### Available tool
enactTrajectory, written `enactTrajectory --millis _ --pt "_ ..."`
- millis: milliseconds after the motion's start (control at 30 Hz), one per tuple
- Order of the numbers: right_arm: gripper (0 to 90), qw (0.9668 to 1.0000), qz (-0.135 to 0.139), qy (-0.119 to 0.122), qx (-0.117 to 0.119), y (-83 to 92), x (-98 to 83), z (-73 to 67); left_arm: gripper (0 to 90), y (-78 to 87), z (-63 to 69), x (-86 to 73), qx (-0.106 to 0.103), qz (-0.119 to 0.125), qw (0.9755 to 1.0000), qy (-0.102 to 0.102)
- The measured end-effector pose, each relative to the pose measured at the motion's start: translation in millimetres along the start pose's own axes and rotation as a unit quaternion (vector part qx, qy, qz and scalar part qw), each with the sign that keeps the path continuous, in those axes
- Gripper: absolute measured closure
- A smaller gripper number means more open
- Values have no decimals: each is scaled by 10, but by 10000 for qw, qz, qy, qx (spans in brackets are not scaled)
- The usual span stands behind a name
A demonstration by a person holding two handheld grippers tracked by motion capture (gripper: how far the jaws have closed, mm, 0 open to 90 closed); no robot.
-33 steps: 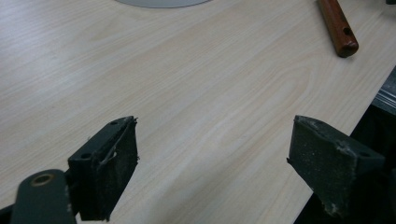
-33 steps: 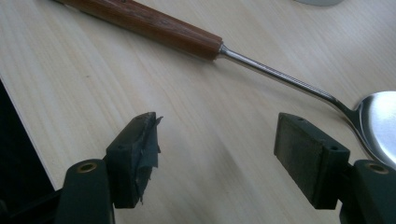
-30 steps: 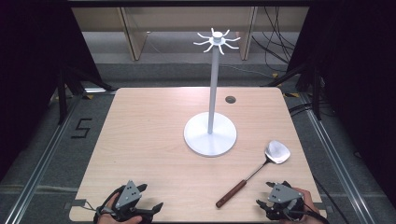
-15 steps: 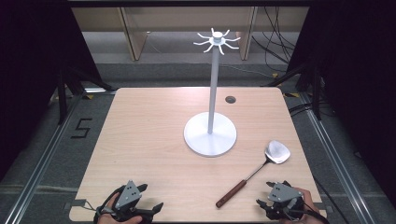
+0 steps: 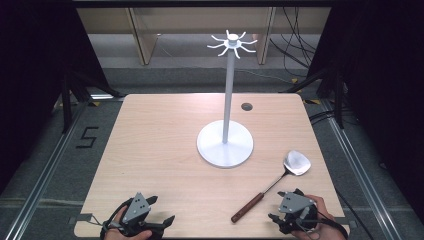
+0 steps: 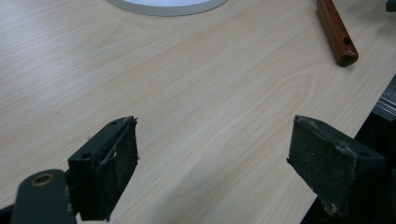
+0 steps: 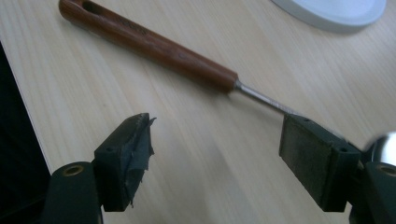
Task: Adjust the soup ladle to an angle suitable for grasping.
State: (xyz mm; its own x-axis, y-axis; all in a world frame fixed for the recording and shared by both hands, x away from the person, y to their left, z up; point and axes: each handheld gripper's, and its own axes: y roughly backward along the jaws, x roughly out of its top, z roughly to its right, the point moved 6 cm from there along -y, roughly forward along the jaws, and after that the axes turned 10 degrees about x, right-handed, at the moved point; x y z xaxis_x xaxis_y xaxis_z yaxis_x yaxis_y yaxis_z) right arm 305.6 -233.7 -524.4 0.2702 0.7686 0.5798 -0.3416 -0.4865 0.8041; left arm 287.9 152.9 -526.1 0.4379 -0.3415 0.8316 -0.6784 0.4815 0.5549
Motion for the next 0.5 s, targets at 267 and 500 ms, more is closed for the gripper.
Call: enactTrajectory --millis 267,500 --pt "296 9950 -237 952 209 -156 397 -20 151 4 -25 6 -26 35 9997 -239" --pt "329 9906 -505 1161 525 -312 530 -33 151 7 -4 -3 -46 -3 10000 -75"
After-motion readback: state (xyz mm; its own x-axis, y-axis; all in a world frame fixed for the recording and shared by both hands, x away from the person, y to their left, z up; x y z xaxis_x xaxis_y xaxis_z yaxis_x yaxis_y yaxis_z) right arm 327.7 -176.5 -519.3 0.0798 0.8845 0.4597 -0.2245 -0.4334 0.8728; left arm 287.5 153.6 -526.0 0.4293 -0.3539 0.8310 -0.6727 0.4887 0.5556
